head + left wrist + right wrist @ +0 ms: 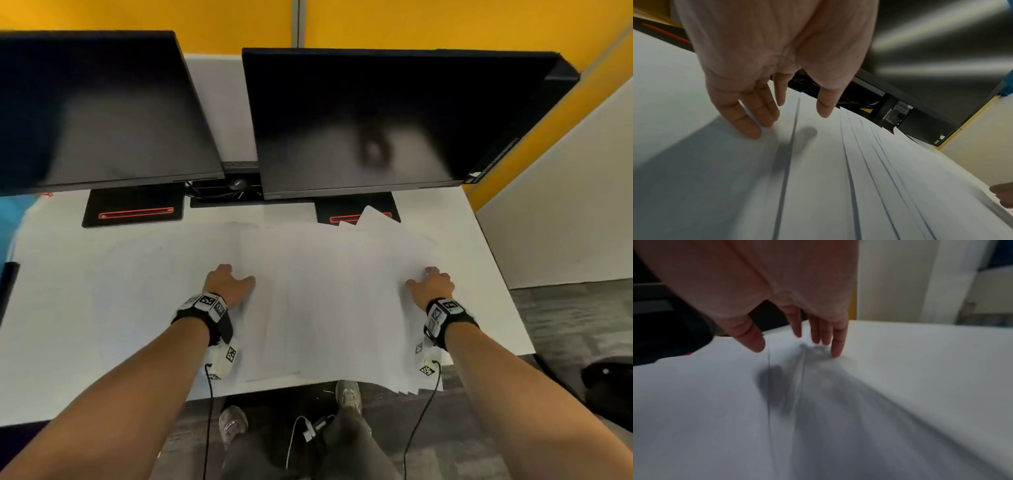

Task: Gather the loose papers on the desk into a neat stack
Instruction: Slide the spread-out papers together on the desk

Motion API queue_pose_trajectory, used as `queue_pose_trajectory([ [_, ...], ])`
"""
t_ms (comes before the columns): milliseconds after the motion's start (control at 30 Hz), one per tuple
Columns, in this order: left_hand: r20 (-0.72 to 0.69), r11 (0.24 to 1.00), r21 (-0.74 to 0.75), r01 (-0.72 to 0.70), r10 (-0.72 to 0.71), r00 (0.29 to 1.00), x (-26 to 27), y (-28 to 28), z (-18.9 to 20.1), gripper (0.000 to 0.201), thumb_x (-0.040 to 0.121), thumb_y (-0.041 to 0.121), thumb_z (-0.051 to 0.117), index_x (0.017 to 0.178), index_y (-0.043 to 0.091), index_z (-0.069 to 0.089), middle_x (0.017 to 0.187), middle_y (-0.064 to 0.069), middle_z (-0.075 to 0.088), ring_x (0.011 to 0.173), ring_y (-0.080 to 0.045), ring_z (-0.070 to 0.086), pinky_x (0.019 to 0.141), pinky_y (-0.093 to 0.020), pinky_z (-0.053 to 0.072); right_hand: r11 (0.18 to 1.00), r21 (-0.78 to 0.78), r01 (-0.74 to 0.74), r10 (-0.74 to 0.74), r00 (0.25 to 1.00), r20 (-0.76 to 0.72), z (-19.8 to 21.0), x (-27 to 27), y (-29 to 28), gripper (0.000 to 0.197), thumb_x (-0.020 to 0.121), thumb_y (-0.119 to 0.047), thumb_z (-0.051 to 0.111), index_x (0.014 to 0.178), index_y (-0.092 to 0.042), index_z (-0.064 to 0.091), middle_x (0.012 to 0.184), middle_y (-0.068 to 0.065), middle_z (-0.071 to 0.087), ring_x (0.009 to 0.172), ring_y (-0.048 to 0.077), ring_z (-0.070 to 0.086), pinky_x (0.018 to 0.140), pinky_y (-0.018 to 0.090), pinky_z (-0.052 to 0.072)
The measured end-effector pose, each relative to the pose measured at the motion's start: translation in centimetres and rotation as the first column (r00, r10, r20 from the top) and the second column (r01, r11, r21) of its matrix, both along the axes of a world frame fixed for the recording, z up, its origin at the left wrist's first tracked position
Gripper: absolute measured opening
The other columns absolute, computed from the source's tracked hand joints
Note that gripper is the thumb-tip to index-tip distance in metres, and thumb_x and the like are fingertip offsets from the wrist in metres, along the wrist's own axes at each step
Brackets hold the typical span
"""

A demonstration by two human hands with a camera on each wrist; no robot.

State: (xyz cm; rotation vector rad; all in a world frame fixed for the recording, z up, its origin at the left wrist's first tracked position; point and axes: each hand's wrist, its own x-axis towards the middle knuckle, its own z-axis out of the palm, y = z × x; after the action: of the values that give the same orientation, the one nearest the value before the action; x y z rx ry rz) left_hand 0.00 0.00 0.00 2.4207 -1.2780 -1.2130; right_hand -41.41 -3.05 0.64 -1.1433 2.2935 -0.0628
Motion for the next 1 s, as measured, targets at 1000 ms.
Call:
queue_pose_trajectory([
  [1000,0.041,0.996,-0.081,-0.042,0.046,0.998,-4.1,-2.3,-1.6,0.036,0.103,0.029,0.040,0.108,-0.002,0.058,0.121,-0.023,0.061,0.103,-0.033,0.057,0.084,-0.032,0.041,0.995,-0.017,-0.095,0.096,0.968,0.231,-3.2,8.0,-3.3,0.060,0.099,-0.027,0.045,0.152,-0.016,0.021,0.146,0.019,0.028,0.133,0.040,0.035,0.109,0.048,0.034],
])
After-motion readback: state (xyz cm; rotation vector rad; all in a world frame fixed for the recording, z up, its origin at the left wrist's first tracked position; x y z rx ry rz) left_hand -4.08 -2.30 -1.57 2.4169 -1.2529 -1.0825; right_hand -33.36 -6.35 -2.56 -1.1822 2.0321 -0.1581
